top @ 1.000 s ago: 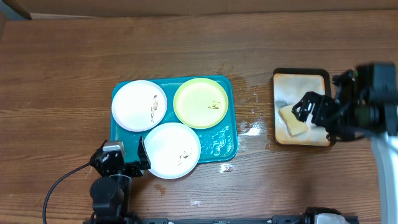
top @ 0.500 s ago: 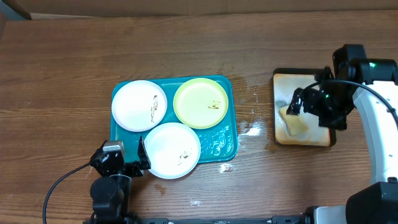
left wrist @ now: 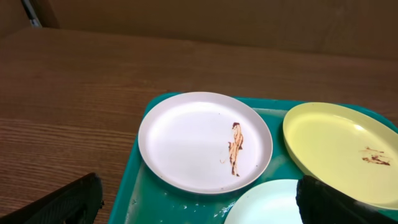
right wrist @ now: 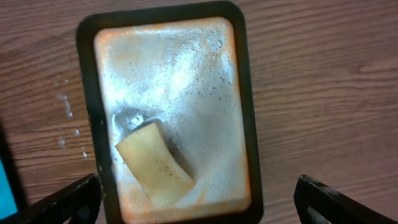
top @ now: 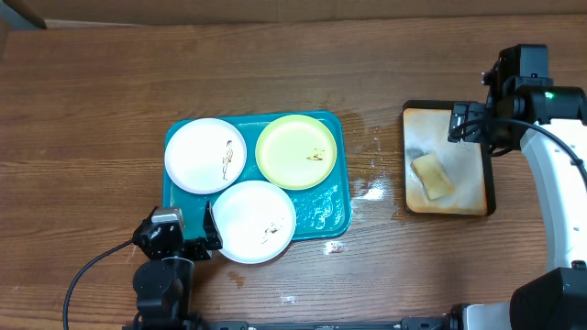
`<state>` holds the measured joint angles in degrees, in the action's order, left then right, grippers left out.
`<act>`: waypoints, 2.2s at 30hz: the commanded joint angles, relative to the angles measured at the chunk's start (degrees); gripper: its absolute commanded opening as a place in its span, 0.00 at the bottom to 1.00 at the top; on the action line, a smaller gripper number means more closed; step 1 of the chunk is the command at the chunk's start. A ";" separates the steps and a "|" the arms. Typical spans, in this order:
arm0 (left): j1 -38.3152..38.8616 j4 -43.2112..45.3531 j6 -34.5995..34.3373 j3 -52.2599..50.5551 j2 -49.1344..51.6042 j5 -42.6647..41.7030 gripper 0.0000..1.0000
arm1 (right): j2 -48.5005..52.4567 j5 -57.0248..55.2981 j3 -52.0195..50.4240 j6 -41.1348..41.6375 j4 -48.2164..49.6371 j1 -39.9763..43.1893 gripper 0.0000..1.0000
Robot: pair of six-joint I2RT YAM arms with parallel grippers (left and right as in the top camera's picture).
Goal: Clean dirty plates on tray and stack at the side
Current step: 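Move the right gripper over the beige sponge on the metal tray, then lower the right gripper and grasp the beige sponge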
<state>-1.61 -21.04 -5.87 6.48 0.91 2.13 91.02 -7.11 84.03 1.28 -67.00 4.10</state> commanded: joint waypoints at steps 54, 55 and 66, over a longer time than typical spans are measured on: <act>-0.35 0.28 -0.35 -0.26 -0.66 -0.28 1.00 | 13.49 14.03 -13.57 7.34 8.46 0.48 0.95; -0.35 0.28 -0.35 -0.28 -0.66 -0.26 1.00 | 13.49 14.01 -13.57 7.34 8.63 0.48 0.95; -0.35 0.28 -0.35 -0.26 -0.66 -0.26 1.00 | 17.11 13.66 -13.64 7.61 10.95 0.48 0.81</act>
<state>-1.61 -21.04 -5.87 6.48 0.91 2.13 106.32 7.03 70.72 8.34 -56.51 4.43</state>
